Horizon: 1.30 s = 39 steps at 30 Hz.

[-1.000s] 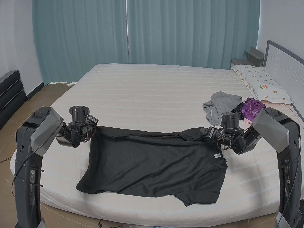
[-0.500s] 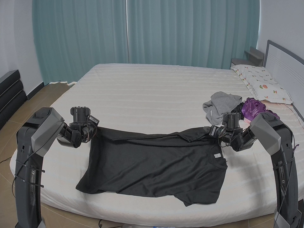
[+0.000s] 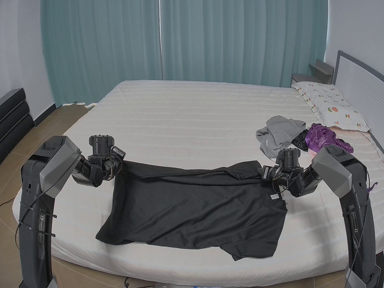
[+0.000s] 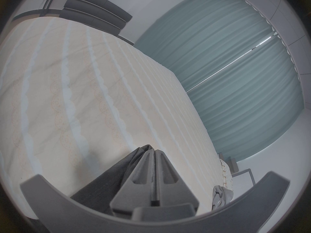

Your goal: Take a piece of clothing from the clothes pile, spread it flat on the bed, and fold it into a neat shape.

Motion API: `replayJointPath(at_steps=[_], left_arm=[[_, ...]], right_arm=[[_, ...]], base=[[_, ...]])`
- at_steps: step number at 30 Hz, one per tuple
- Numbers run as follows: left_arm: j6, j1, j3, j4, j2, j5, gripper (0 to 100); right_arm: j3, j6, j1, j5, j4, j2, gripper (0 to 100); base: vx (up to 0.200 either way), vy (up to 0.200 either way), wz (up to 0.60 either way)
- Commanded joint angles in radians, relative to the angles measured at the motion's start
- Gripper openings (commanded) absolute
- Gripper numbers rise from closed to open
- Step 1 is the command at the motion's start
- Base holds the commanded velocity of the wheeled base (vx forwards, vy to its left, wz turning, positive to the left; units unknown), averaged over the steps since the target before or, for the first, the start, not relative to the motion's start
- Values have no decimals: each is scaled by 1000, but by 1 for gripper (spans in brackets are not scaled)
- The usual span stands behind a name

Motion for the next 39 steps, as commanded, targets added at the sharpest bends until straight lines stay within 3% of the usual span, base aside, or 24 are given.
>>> replayJointPath(at_steps=[1,14,21,36,37,38,39], left_arm=[[0,-2,0,-2,3,0,0],[3,-2,-3,-17,3,8,0],[11,-9,26,-192,21,43,0],[30,-11,16,-140,35,26,0],[30,-12,14,-137,35,25,0],[30,-19,16,-125,35,14,0],[30,-22,16,-122,35,8,100]], right_arm=[[-11,2,1,0,-2,3,0],[-167,67,-21,-65,-47,11,0],[-374,109,-36,-167,-48,86,0],[-354,91,-21,-169,-64,163,0],[-351,91,-21,-169,-64,163,100],[-340,90,-21,-169,-64,161,100],[-333,90,-21,-167,-64,159,100]], base=[[0,0,0],[0,0,0],[0,0,0],[0,0,0],[0,0,0],[0,0,0],[0,0,0]])
